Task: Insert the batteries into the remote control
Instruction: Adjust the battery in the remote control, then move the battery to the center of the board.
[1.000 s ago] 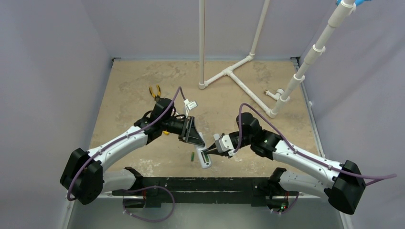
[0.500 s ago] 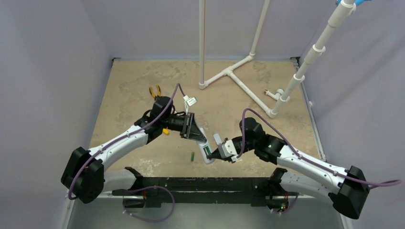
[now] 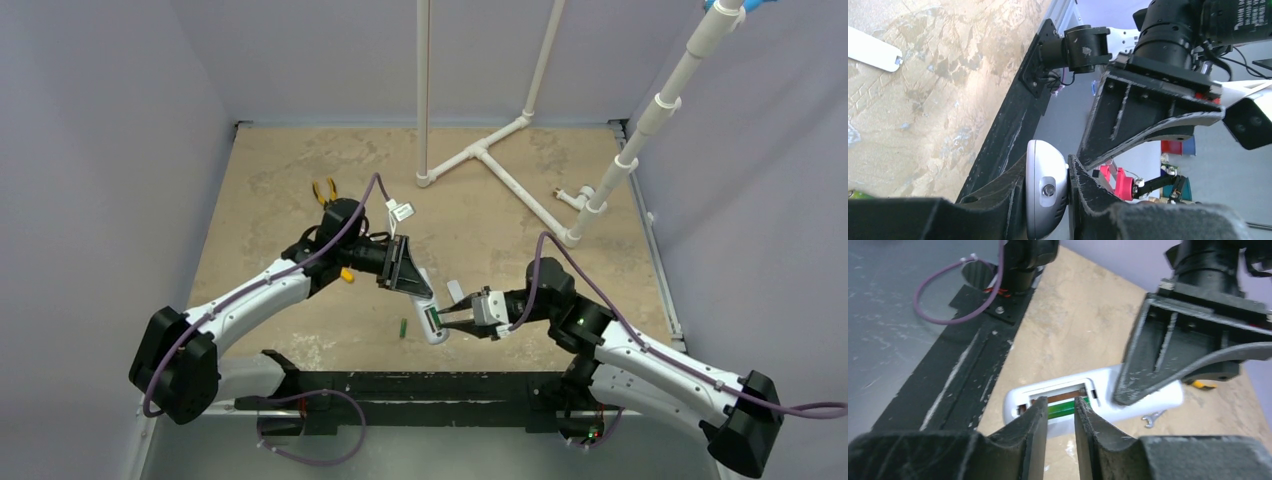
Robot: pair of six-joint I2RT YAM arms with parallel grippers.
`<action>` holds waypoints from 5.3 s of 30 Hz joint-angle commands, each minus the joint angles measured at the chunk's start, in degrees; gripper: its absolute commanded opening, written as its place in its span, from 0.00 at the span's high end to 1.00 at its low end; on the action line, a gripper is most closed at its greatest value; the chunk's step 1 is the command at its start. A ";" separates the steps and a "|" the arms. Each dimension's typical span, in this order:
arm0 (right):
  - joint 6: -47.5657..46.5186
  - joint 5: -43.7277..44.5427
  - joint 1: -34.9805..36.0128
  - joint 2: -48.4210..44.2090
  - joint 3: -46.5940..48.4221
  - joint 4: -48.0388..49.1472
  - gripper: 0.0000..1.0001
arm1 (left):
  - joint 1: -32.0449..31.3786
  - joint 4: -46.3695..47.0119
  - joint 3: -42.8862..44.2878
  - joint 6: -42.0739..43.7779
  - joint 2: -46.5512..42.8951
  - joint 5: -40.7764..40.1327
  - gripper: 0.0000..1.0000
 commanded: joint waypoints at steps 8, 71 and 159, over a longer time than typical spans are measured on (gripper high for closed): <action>23.51 26.20 -0.28 -5.22 -7.85 26.79 0.60 | 0.22 -6.30 2.44 6.13 -3.12 -6.13 1.00; 47.30 24.13 -0.36 8.47 -7.94 29.38 0.61 | 0.99 -5.69 2.51 5.88 -8.03 -10.42 1.00; 62.18 58.15 21.00 50.91 19.34 -7.60 0.80 | 36.53 -5.83 3.58 4.82 -21.03 -5.21 1.00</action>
